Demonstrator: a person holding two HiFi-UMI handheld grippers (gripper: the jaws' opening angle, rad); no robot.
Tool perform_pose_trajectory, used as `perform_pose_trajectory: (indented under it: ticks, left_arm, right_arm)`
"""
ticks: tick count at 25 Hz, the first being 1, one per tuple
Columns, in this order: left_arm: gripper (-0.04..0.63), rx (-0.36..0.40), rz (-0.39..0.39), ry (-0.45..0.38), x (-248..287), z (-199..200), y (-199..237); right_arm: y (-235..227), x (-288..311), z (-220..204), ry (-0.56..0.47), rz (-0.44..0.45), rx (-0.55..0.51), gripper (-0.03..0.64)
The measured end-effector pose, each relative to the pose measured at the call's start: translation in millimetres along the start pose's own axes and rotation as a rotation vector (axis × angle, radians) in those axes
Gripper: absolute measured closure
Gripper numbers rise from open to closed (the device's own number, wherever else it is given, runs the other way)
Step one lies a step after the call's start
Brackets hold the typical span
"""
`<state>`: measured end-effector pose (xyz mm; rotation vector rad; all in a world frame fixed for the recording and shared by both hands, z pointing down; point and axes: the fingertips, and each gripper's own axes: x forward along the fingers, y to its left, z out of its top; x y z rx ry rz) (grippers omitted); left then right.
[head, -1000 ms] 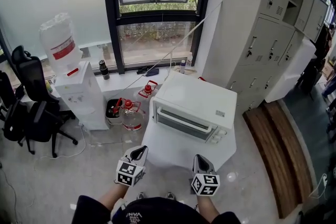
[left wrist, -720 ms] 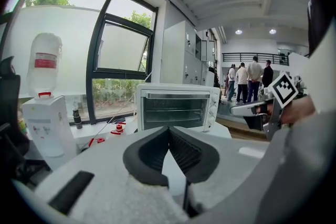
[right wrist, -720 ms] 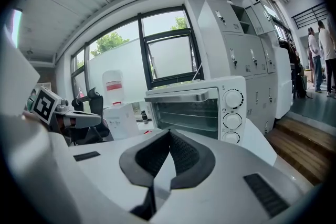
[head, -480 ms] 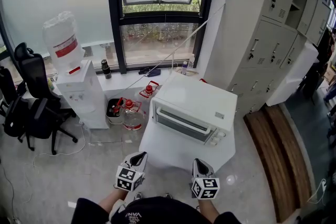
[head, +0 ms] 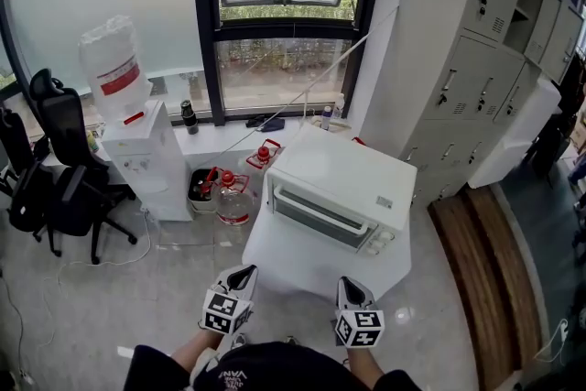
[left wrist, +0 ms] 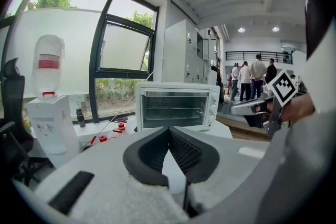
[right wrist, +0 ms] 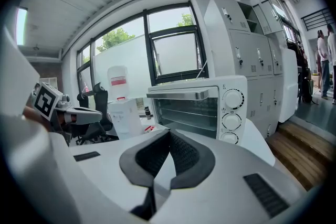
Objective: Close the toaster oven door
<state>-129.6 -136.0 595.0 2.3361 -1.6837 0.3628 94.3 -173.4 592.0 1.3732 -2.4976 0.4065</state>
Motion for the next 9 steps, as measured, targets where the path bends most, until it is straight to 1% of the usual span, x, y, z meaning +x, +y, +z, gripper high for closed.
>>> perform_pose_trajectory:
  ticks: [9]
  left_arm:
    - [0.577, -0.006, 0.009, -0.010, -0.6, 2.6, -2.3]
  right_arm:
    - [-2.7, 1.1, -1.9, 0.013, 0.005, 0.028, 0.615]
